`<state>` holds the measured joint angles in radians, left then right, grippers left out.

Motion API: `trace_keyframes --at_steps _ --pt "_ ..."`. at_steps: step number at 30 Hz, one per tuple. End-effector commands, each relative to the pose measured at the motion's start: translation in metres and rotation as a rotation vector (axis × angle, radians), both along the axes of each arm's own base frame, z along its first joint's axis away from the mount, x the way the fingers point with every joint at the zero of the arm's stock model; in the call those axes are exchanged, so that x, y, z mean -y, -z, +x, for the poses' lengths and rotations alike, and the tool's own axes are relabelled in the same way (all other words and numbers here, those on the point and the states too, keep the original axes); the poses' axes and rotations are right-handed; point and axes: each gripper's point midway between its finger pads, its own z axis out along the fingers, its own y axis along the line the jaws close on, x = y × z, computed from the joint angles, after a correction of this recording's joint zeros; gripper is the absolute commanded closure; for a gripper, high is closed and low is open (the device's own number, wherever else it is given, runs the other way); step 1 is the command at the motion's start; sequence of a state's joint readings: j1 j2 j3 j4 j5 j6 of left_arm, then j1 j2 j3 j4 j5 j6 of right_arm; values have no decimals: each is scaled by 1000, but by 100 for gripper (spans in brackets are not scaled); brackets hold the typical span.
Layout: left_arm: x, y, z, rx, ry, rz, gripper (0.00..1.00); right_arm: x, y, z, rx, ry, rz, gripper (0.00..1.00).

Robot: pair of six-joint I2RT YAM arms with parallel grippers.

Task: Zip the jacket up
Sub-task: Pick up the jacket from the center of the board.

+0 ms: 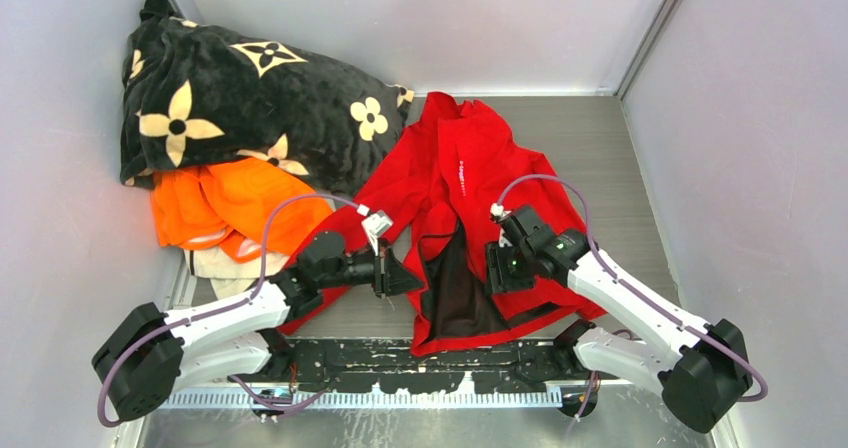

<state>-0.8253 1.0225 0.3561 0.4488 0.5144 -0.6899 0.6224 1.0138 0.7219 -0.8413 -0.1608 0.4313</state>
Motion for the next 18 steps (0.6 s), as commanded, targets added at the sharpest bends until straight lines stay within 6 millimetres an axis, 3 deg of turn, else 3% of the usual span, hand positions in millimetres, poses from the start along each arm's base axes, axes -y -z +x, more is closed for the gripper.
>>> trace_keyframes --at_steps 1,7,12,18 --pt "1 -14 6 63 -18 -35 100 -15 -3 11 50 21 68 57" --pt "1 -17 4 63 -10 -32 100 -17 14 12 38 24 56 61" --pt "-1 -18 3 68 -12 -37 100 -6 23 18 41 84 -6 56" --pt "-4 -18 2 69 -19 -36 100 0 18 21 49 105 -23 59"
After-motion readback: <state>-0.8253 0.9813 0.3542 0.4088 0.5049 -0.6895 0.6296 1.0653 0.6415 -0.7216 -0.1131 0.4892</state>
